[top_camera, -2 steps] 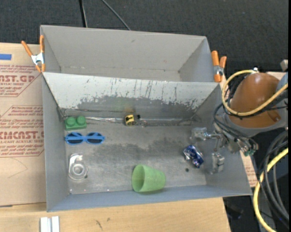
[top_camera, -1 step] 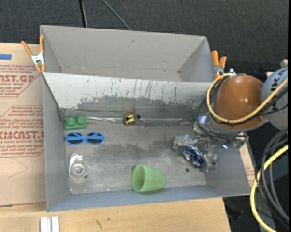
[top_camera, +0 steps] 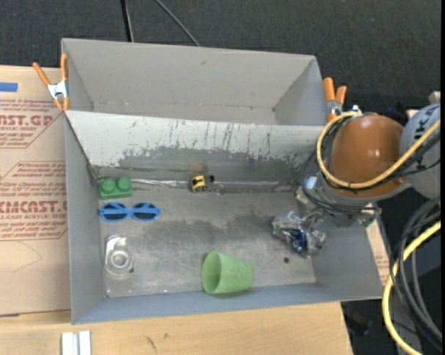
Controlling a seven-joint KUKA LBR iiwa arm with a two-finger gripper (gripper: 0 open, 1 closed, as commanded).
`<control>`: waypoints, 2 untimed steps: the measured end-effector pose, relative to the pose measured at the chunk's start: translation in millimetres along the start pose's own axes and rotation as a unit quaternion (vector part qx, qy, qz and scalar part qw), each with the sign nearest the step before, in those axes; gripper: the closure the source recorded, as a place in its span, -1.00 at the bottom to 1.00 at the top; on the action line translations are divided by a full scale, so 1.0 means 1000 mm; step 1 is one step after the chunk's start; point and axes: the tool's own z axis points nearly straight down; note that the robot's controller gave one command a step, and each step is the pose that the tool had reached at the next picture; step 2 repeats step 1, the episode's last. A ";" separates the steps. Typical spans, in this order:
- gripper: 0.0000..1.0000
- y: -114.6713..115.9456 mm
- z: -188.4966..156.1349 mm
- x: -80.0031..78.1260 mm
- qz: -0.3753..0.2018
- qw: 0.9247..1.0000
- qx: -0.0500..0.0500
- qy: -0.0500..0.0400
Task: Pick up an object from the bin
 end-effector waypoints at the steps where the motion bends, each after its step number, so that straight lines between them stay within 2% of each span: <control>1: 1.00 -0.002 -0.136 -0.009 0.007 1.000 0.005 -0.002; 2: 1.00 -0.002 -0.136 -0.009 0.007 1.000 0.005 -0.002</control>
Offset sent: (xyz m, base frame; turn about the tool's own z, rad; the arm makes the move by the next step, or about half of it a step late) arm 0.0054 0.0039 0.1310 0.0132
